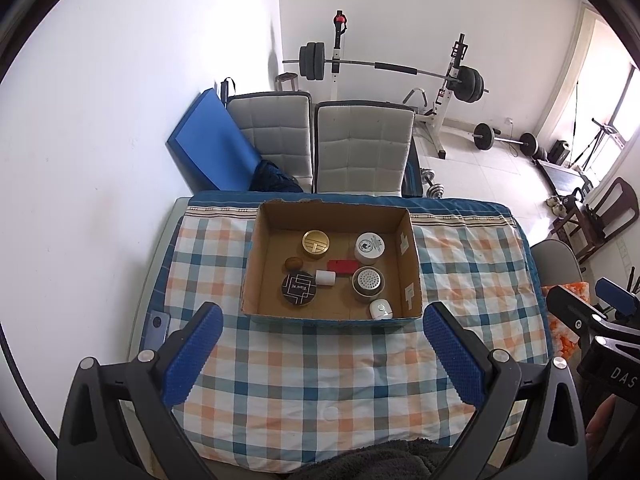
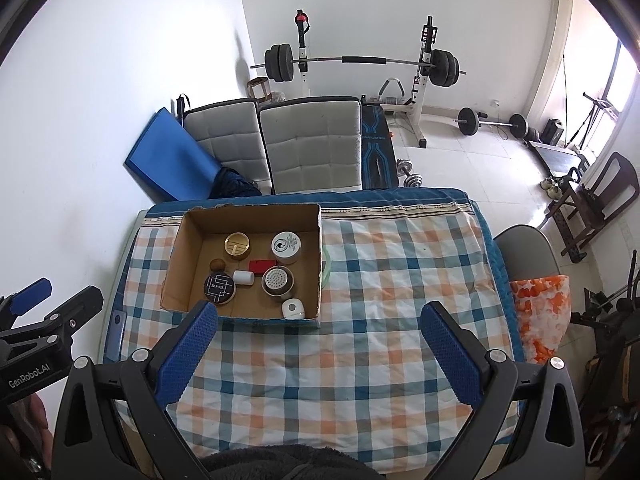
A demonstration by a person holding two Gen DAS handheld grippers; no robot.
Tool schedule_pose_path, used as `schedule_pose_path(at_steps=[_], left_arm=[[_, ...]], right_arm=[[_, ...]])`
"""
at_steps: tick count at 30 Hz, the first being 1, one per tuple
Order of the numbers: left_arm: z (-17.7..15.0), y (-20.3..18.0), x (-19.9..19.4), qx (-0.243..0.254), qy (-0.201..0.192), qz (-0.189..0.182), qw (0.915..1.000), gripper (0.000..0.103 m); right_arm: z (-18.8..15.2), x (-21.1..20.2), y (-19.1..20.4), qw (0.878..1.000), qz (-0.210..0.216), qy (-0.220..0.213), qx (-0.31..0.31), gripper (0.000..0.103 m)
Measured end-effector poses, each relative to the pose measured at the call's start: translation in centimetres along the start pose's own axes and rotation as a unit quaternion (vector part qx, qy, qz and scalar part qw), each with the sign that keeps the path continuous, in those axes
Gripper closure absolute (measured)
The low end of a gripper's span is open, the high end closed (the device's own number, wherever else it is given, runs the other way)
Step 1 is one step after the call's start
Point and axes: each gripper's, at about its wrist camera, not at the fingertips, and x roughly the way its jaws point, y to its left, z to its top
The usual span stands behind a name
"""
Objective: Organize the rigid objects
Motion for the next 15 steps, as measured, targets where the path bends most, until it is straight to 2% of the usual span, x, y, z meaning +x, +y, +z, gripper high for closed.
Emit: schedule_pose_path(at_steps=[15], left_arm=[[0.56, -0.65, -0.12, 0.005, 0.0, -0.002, 1.0, 0.0]], right_arm=[[0.33, 0.04, 0.04, 1.0, -0.007, -0.005, 0.011, 0.0]])
